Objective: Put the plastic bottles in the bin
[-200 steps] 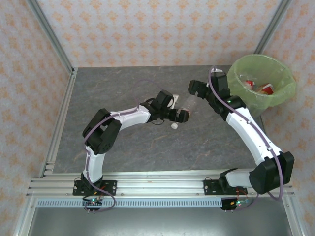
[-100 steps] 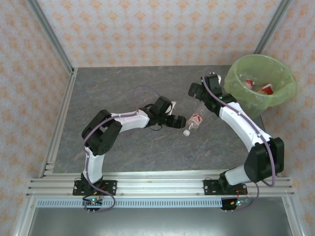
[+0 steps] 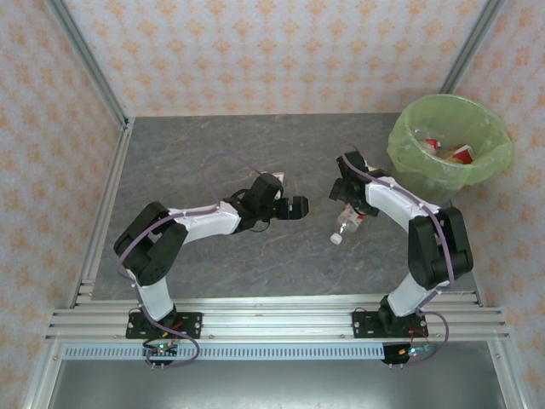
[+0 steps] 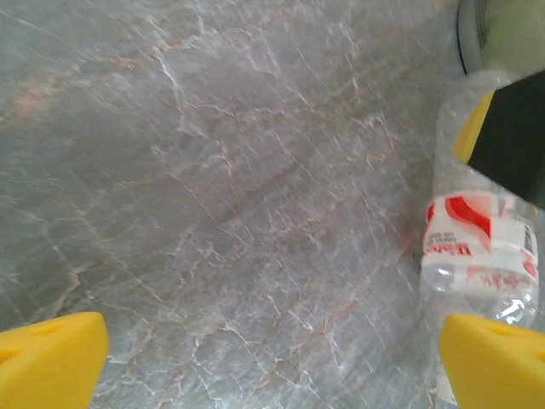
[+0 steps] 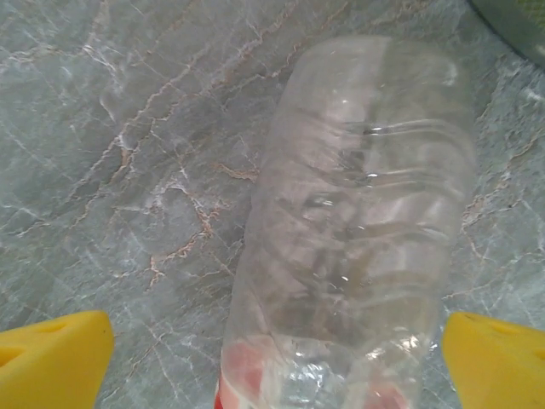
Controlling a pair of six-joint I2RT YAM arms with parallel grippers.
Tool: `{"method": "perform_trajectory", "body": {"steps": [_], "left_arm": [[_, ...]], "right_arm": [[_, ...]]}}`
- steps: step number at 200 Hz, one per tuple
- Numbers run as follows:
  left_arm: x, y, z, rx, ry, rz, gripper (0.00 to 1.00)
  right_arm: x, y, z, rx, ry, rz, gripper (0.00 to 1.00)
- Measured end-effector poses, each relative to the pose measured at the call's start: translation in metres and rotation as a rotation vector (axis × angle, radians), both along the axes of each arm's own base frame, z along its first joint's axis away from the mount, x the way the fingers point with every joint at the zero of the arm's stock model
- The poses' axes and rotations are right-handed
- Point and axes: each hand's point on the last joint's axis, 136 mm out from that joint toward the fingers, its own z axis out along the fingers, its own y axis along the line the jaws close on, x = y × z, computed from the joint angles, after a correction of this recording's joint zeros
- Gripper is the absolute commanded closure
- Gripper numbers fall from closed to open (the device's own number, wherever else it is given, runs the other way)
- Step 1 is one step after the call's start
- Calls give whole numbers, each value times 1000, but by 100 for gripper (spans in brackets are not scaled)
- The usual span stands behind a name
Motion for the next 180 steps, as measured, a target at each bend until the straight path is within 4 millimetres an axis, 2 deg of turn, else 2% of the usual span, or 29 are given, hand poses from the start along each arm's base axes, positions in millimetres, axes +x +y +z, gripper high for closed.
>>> {"method": "perform_trajectory", "body": {"steps": [29,56,80,104,155,180], "left_arm": [[6,8,3,18,-23,50,0],[8,12,3,27,-32,73,0],[8,13,3,27,-31,78,0],[8,13,3,29,-30,78,0],[8,13,3,26,-26,83,0],[8,14,2,28,-24,94,0]], "right_arm": [[-1,-6,-17,-24,44,-30,1],[-3,-9,-24,-32,61,-37,0],[-6,-10,-32,-16,63,-42,4],[-10,-3,-41,25,80,0,5],[-8,14,-42,67,93,155,12],[-10,20,-42,74,111,239,12]]}}
